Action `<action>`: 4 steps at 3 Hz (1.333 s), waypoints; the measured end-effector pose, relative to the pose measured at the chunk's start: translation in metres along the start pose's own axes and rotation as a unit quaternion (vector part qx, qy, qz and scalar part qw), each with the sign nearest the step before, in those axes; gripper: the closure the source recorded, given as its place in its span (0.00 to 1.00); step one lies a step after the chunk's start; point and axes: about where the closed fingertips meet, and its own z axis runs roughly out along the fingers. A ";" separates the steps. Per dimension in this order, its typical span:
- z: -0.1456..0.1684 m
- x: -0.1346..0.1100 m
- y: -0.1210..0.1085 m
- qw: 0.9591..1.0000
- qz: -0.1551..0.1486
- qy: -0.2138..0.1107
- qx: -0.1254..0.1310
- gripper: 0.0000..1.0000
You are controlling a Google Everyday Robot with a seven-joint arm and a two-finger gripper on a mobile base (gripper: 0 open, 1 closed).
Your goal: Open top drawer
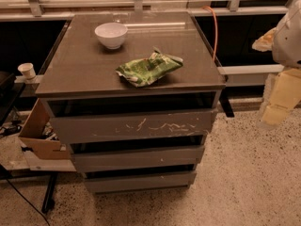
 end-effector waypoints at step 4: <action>0.063 -0.026 -0.001 0.998 -0.008 -0.057 0.032 0.00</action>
Offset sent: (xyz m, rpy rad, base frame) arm 0.0079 0.0090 -0.0181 0.0406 -0.0663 -0.0111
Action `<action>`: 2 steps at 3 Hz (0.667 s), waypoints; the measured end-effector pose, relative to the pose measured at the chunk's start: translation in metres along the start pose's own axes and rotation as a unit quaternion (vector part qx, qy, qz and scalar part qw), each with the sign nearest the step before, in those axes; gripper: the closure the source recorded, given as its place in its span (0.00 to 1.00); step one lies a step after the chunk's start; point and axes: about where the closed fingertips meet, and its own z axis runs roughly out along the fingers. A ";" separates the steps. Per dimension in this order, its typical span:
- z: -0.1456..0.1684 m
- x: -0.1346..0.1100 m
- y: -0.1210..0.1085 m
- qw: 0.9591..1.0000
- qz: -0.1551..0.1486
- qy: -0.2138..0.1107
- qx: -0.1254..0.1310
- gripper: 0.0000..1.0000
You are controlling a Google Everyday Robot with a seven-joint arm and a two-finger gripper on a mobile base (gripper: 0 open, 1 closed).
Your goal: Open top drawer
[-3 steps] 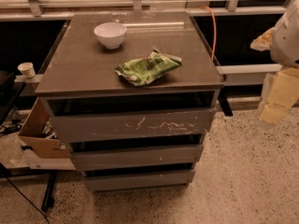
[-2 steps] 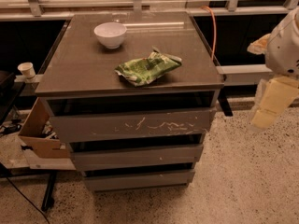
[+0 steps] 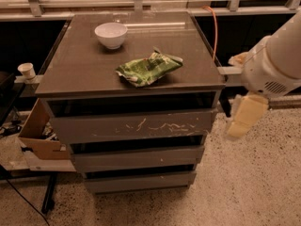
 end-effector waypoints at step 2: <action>0.066 -0.019 0.015 0.999 -0.030 -0.008 -0.022 0.00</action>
Offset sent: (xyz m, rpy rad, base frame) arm 0.0234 0.0641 -0.1075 -0.0048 0.0570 0.1253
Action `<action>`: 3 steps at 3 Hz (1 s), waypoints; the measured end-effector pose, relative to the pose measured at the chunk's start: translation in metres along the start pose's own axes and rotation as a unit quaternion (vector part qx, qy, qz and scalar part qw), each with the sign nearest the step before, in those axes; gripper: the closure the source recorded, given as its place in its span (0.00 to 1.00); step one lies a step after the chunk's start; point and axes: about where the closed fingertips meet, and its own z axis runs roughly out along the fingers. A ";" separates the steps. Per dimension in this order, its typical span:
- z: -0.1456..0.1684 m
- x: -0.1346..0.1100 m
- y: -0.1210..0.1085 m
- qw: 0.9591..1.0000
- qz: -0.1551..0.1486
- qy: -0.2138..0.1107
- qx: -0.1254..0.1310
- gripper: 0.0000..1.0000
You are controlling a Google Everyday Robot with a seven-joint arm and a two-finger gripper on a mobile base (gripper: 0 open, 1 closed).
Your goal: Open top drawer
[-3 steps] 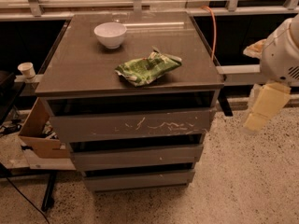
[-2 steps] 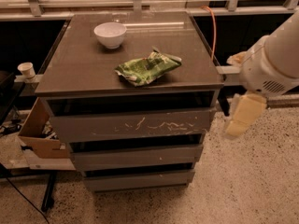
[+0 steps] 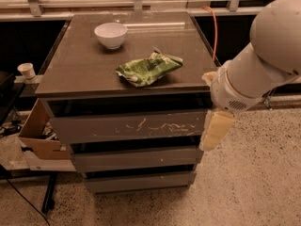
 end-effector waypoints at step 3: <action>0.055 -0.003 0.016 0.999 -0.028 -0.002 -0.019 0.00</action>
Offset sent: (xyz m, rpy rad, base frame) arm 0.0053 0.0216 -0.0338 -0.0068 0.0071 0.0489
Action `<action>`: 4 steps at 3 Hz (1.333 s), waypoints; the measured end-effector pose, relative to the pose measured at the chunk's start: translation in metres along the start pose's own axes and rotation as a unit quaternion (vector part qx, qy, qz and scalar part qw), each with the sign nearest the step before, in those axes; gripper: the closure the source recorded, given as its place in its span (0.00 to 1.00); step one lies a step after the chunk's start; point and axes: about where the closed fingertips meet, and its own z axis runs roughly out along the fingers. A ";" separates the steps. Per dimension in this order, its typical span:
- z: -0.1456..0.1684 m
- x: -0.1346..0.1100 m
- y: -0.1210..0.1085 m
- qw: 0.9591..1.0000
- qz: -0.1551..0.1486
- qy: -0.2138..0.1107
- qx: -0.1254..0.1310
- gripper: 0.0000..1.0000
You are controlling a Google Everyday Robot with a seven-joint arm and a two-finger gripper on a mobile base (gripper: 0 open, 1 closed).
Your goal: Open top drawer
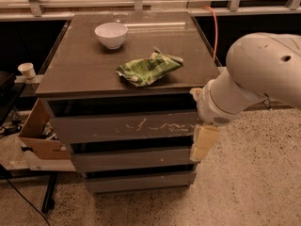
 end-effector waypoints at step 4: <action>0.084 0.011 -0.017 0.999 -0.014 -0.020 0.035 0.00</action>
Offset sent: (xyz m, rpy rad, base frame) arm 0.0249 0.0055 -0.0736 0.0374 -0.0677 0.0054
